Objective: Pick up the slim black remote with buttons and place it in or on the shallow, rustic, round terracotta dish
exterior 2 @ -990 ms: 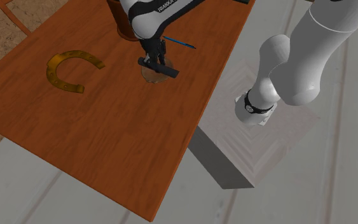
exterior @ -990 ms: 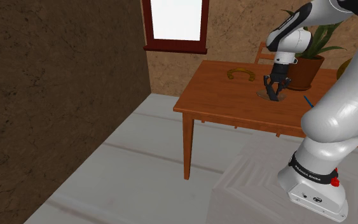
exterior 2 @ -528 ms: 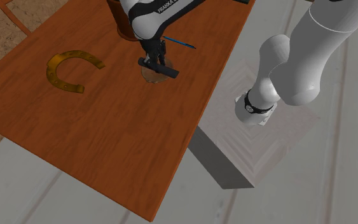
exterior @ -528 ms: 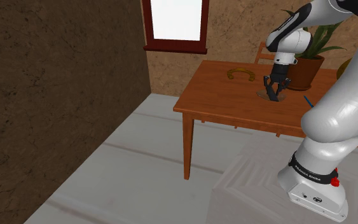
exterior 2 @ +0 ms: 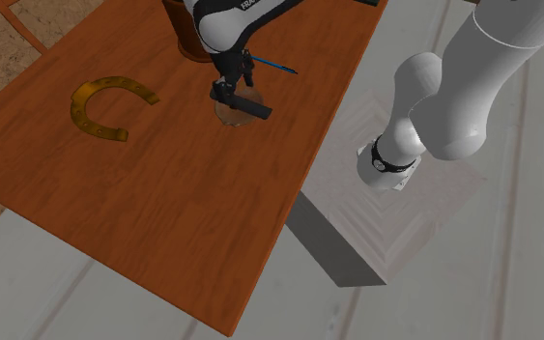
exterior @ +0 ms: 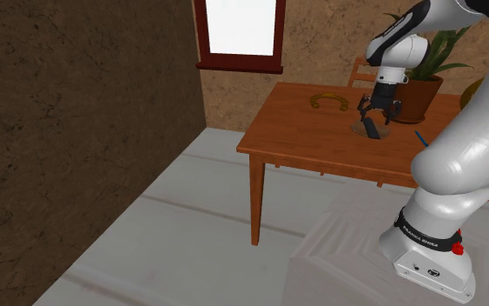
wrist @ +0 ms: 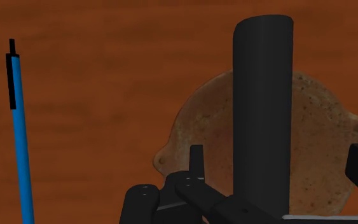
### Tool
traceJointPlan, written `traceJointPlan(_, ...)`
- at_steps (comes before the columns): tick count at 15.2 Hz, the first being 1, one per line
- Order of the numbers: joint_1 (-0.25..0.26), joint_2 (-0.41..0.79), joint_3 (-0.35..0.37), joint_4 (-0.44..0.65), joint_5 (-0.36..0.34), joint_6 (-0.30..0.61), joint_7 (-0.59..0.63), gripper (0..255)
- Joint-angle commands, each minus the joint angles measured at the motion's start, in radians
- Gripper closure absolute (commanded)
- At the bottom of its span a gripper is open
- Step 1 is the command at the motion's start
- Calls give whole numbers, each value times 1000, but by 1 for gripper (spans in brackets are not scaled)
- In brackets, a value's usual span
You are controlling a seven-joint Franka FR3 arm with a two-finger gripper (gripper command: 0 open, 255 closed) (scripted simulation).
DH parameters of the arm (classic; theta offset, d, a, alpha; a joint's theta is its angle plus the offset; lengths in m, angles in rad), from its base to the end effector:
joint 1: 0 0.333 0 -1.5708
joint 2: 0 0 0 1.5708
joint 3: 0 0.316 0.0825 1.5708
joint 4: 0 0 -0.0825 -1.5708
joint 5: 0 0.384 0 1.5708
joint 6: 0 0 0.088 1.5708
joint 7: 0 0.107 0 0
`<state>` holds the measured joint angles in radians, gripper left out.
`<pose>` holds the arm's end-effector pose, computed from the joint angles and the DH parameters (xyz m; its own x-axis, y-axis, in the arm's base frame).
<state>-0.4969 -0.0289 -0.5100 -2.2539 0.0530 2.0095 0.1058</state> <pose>0.2651 -0.4138 0.3580 0.4115 -0.8837 -0.2229 -0.9092 -0.4151 -0.0327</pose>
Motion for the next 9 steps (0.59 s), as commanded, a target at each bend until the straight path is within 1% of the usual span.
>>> traceJointPlan(1, 0, -7, 0, 54, -5, -61, 6, 0)
traceJointPlan(2, 0, -12, 0, 76, -8, -88, 8, 0)
traceJointPlan(9, 0, -12, 0, 76, -8, -88, 8, 0)
